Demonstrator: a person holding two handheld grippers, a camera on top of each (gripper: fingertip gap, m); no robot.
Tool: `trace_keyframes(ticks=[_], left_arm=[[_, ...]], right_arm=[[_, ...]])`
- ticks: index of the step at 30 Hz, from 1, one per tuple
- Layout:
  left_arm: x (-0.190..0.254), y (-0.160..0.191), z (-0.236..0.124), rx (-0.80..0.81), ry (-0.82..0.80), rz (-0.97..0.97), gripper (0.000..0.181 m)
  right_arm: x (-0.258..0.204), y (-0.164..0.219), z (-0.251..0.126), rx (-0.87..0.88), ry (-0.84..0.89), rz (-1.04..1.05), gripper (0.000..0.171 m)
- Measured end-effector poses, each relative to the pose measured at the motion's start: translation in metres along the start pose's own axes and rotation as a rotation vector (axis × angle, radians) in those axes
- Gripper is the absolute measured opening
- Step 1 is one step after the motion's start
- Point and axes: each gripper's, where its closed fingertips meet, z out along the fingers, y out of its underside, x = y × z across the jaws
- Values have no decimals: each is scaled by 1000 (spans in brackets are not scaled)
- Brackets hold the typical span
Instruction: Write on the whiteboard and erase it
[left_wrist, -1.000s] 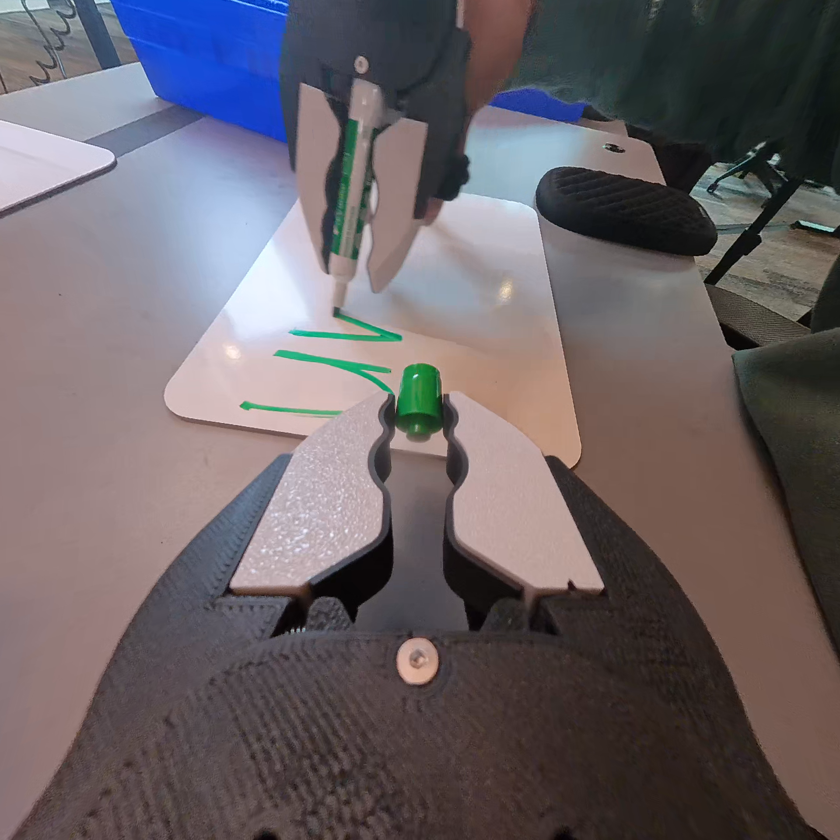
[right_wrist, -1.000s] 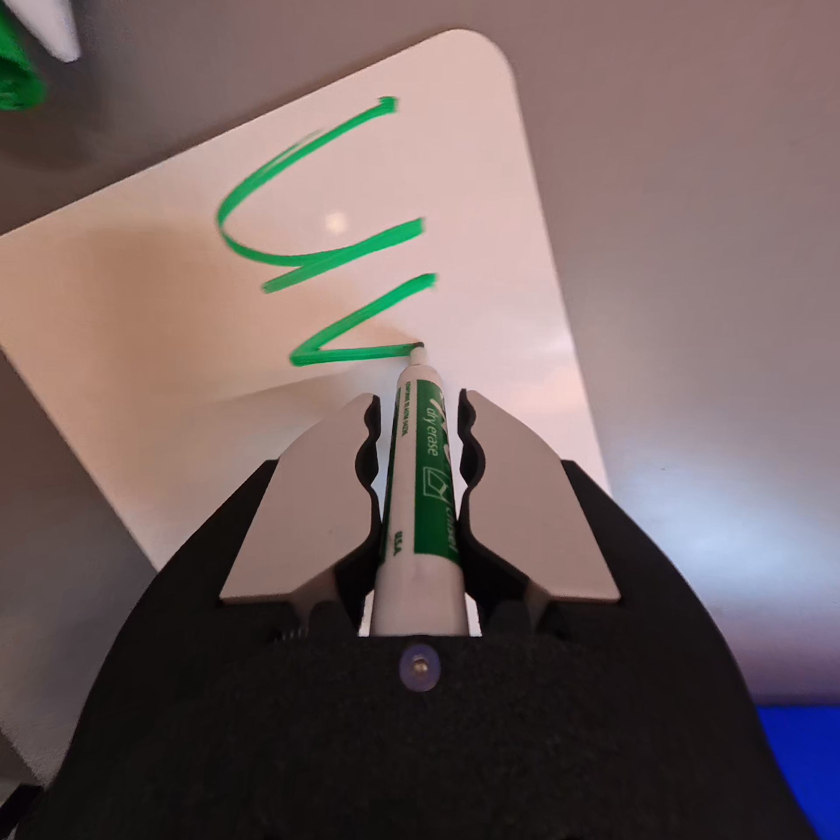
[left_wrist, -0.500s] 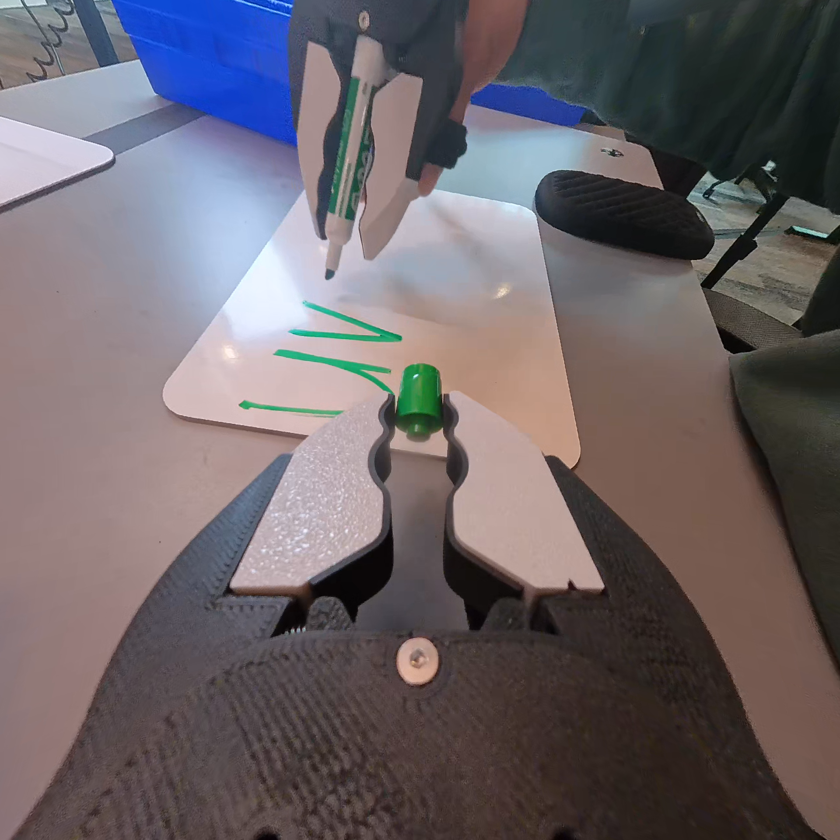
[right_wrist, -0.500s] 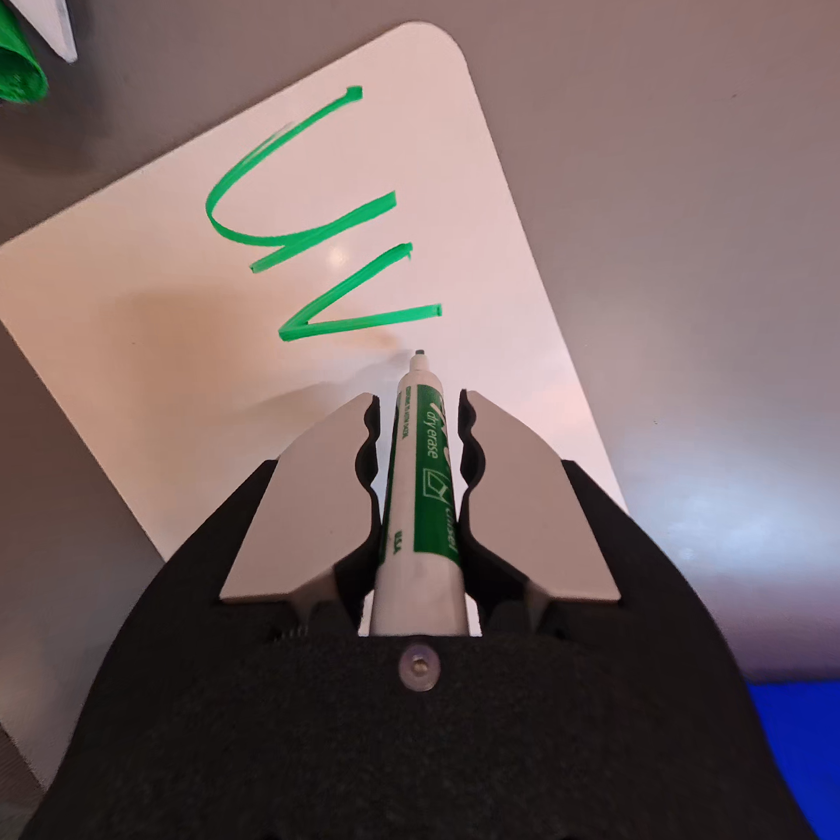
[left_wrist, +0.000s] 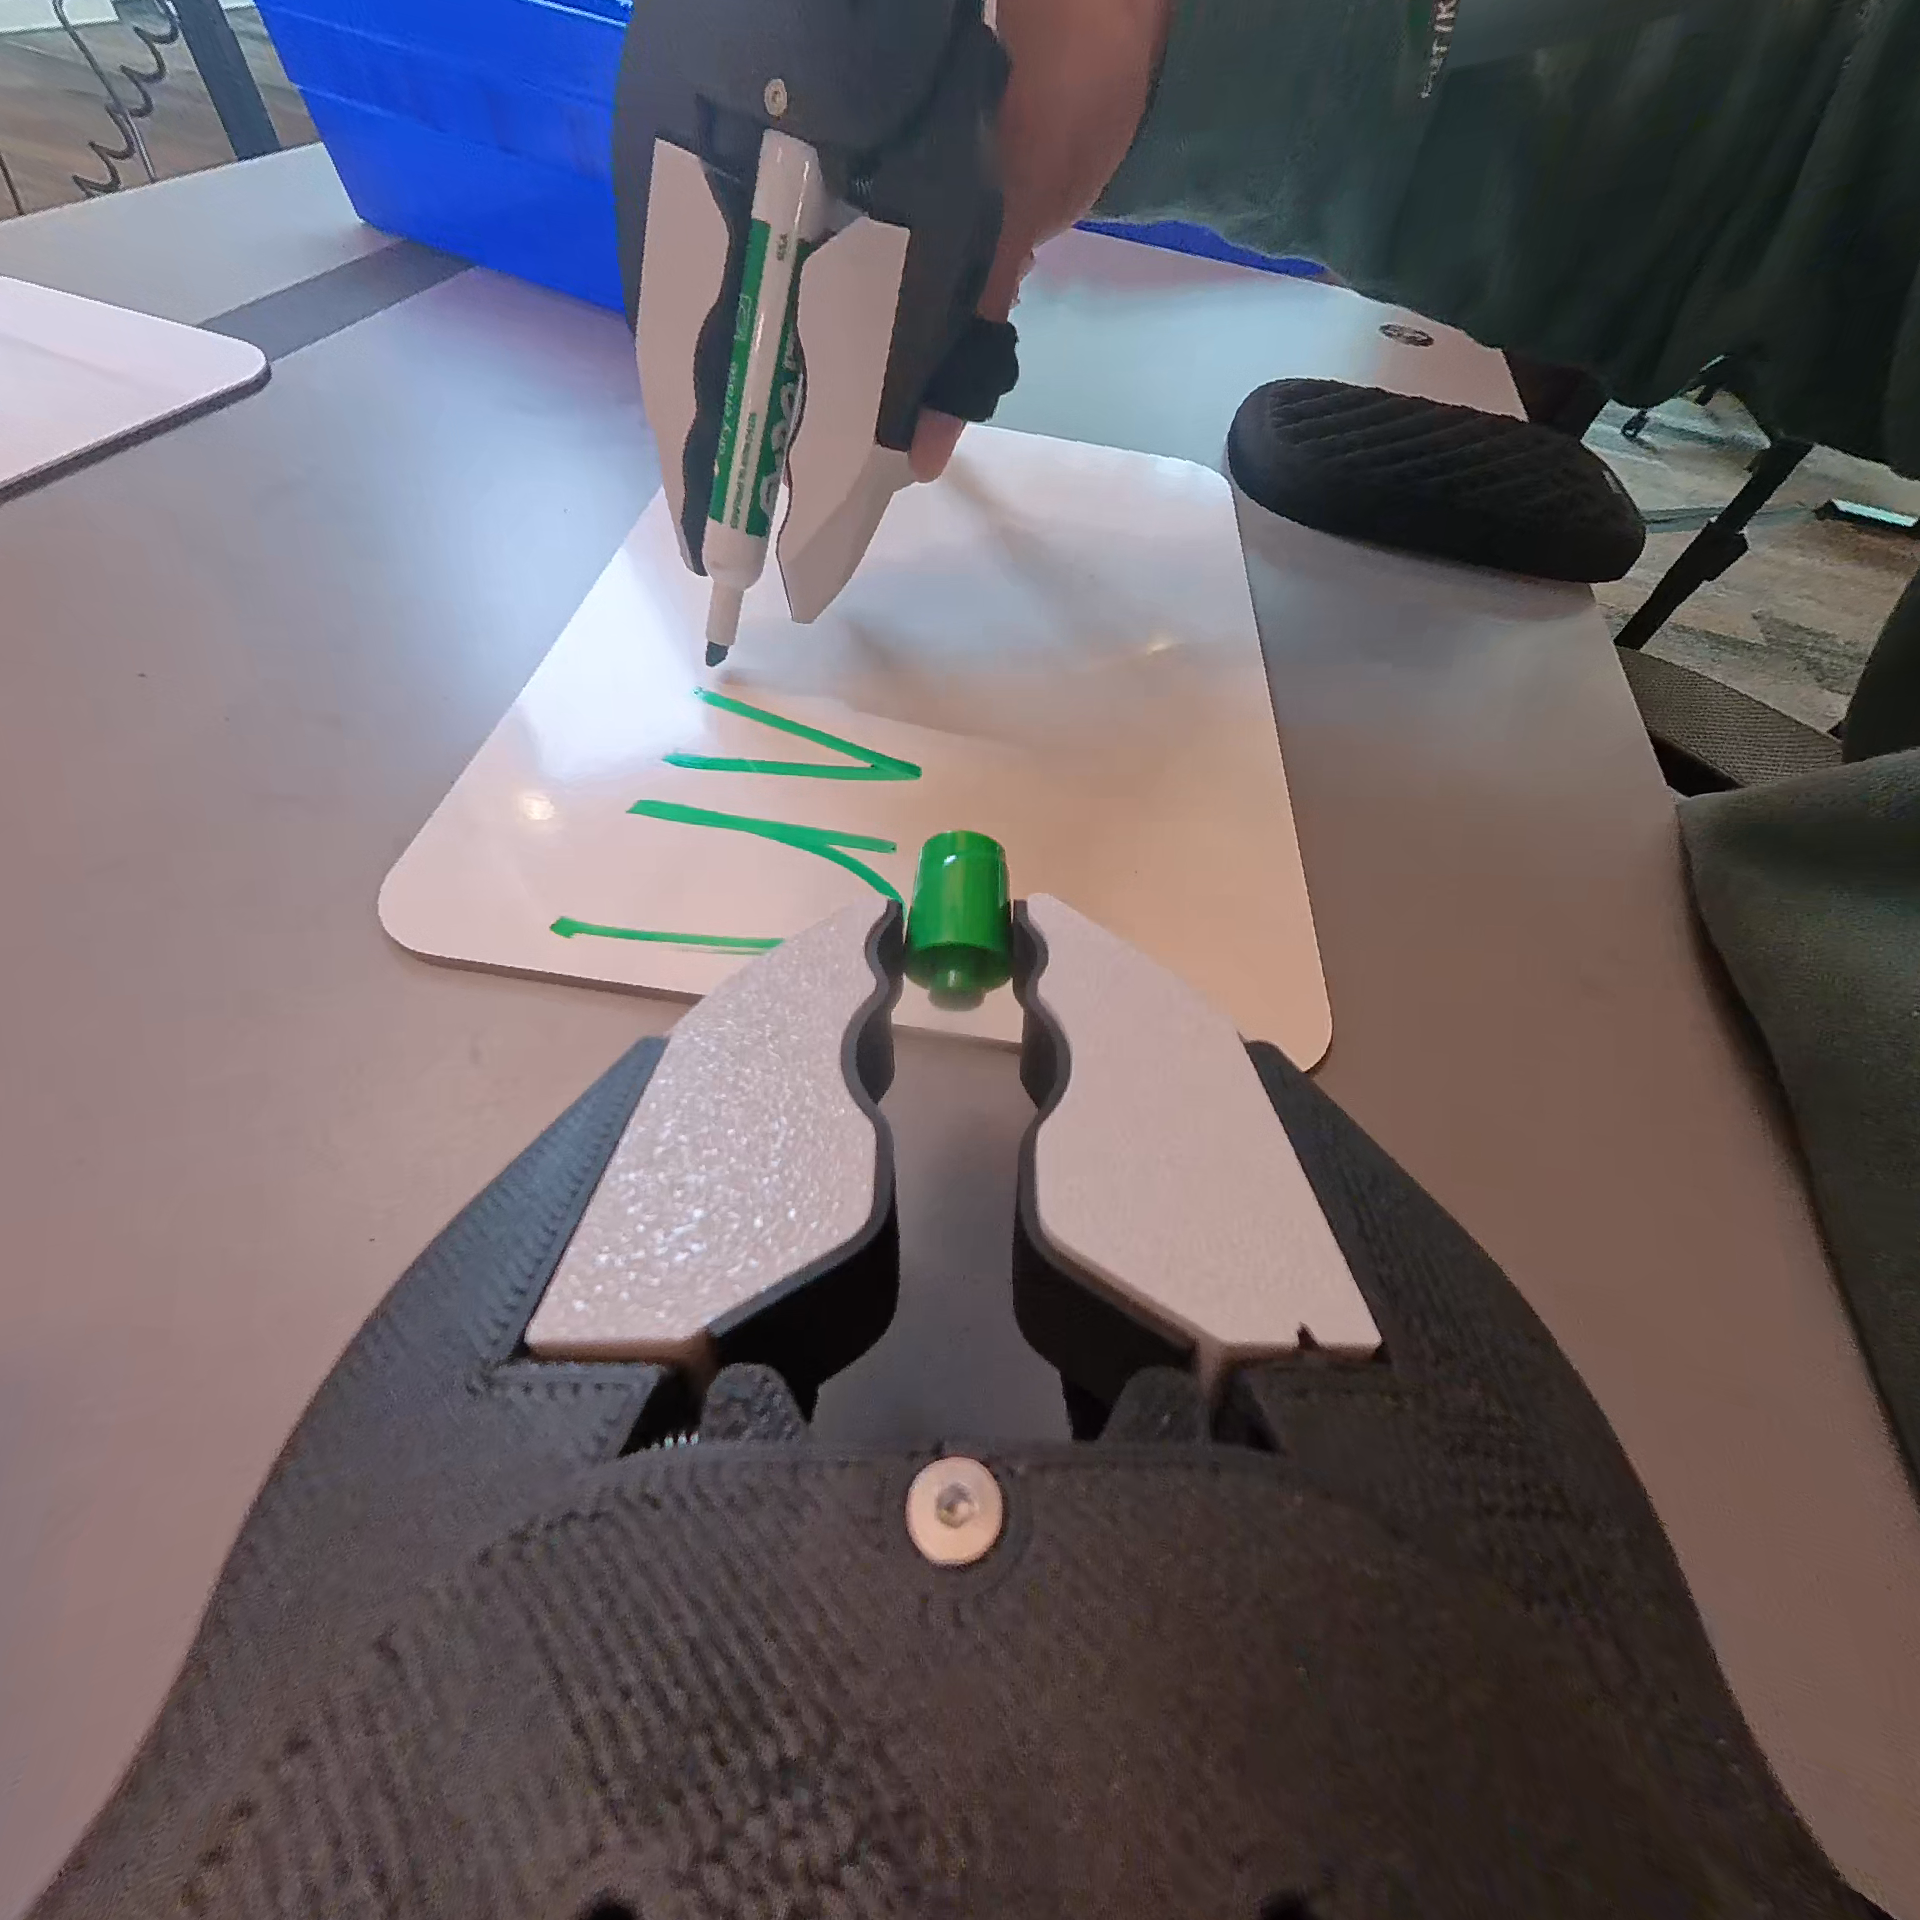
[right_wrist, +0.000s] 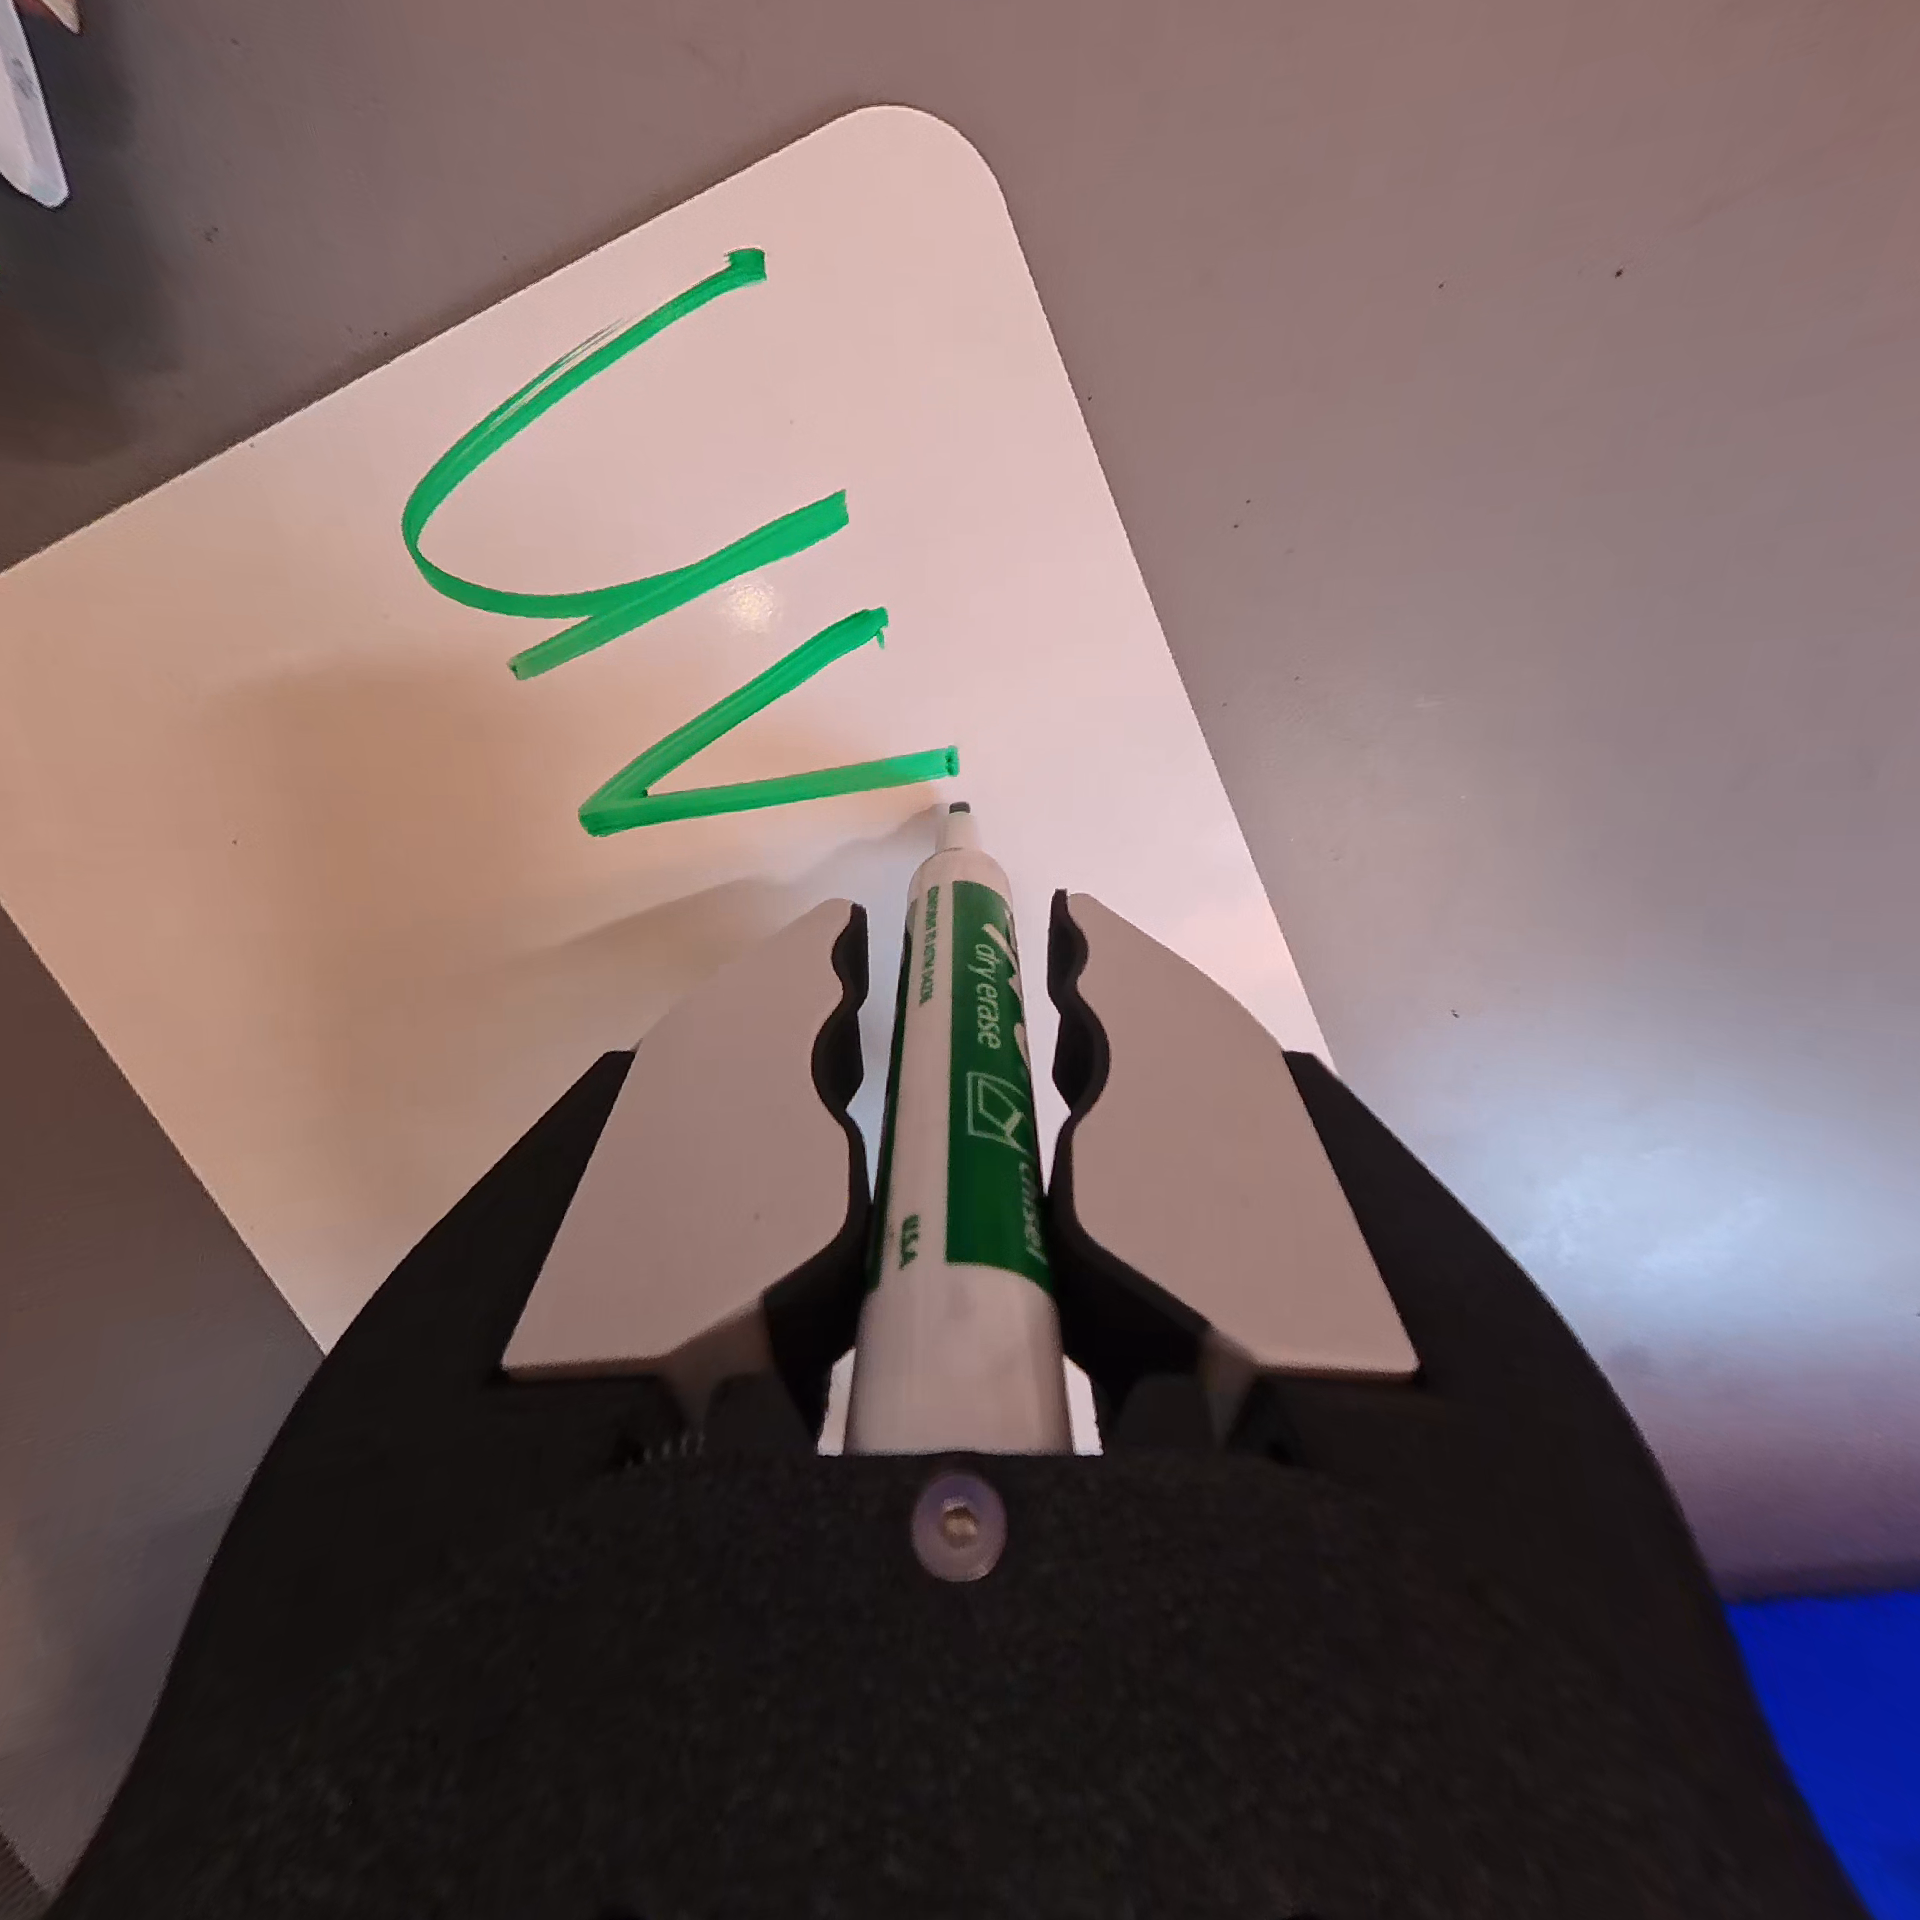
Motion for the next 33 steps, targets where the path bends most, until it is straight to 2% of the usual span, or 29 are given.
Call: trace_keyframes(ticks=[26,33], left_arm=[[-2,0,-1,2,-2,3,20],[-2,0,0,1,-3,6,20]], right_arm=[[3,0,5,-17,-6,7,34],[-16,11,0,-60,-29,-9,33]])
